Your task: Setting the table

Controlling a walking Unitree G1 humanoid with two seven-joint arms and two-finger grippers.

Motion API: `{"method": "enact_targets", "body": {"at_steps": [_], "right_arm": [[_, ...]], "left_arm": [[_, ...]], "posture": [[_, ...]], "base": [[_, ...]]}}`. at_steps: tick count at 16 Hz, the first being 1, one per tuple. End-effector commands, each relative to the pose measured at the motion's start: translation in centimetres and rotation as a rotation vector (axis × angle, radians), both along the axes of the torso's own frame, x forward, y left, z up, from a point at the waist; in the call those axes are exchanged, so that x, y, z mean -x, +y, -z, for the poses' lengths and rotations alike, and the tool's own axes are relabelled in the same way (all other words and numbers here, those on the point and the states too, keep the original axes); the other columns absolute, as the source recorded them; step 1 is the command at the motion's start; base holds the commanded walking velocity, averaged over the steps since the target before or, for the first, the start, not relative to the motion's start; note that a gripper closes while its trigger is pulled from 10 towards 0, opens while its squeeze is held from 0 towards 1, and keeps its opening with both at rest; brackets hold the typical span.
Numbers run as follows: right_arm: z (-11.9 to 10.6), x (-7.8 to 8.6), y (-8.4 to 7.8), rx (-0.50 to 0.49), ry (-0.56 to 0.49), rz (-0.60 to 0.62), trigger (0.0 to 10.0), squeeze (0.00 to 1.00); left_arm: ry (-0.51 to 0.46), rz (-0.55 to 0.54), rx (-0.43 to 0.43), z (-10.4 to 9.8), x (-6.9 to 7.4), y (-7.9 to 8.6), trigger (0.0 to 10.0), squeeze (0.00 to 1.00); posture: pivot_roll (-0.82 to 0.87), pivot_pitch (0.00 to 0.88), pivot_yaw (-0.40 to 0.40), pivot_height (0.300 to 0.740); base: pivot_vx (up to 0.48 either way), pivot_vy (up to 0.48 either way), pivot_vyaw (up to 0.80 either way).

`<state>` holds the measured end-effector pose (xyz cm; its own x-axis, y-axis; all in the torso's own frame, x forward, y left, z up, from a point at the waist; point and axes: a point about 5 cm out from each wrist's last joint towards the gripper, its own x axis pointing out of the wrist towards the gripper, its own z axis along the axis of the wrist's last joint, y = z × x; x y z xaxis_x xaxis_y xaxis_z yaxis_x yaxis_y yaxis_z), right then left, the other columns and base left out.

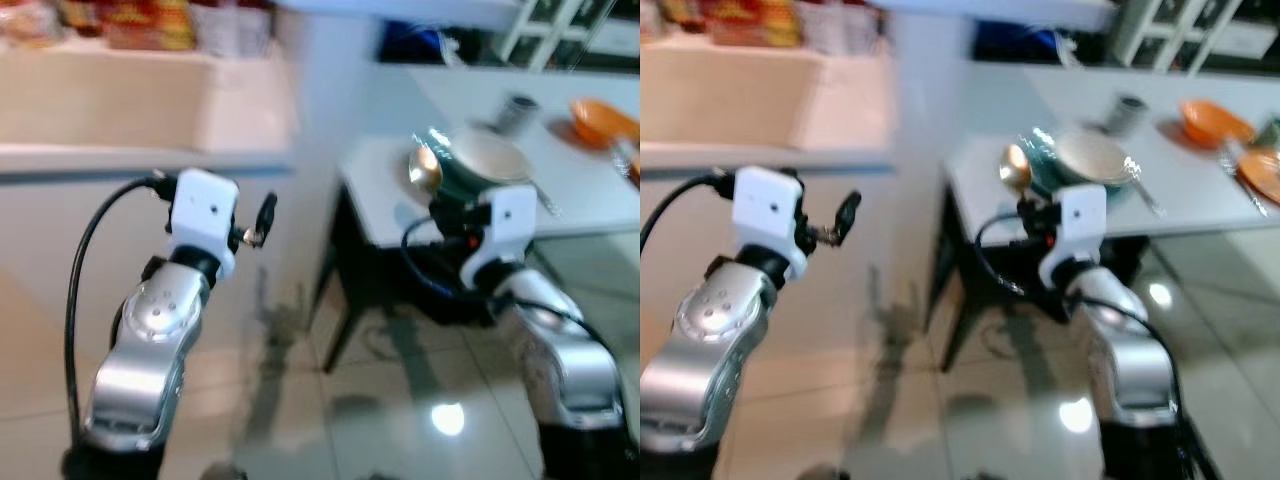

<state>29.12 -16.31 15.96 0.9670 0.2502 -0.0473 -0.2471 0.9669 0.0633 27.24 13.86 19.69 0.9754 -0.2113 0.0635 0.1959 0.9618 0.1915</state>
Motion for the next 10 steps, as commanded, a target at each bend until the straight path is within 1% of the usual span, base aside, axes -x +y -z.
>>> {"method": "enact_targets", "body": {"at_steps": [1,3,4,6,9,10], "right_arm": [[-0.1,-0.2,-0.6,-0.003,-0.003,0.048,10.0,0.0],[0.0,-0.3,-0.1,-0.006,0.01,0.032,10.0,0.0],[-0.2,-0.3,0.3,-0.001,-0.006,0.018,10.0,0.0],[-0.1,-0.4,0.5,-0.003,-0.002,0.003,10.0,0.0],[0.1,-0.6,1.2,0.035,0.008,-0.053,10.0,0.0],[0.2,-0.6,1.4,0.03,0.015,-0.055,10.0,0.0]], "left_arm": [[-0.02,0.01,0.034,-0.4,0.0,-0.3,10.0,0.0],[-0.016,0.034,-0.012,-0.2,0.0,-0.2,10.0,0.0],[-0.012,0.04,0.003,-0.1,0.0,-0.2,10.0,0.0],[-0.006,0.028,0.02,0.0,0.0,0.1,10.0,0.0],[-0.005,0.031,0.022,0.0,0.1,0.2,10.0,0.0],[-0.004,0.032,0.019,0.0,0.1,0.2,10.0,0.0]], "posture": [[0.0,0.087,-0.079,0.74],[0.0,0.086,-0.08,0.74],[-0.01,0.088,-0.079,0.74],[-0.01,0.088,-0.079,0.74],[0.0,0.088,-0.084,0.74],[0.0,0.086,-0.084,0.74]], "base": [[0.0,0.0,0.0],[0.0,0.0,0.0],[0.0,0.0,0.0],[0.343,0.0,0.0],[0.394,0.0,0.0],[0.405,0.0,0.8]]}}
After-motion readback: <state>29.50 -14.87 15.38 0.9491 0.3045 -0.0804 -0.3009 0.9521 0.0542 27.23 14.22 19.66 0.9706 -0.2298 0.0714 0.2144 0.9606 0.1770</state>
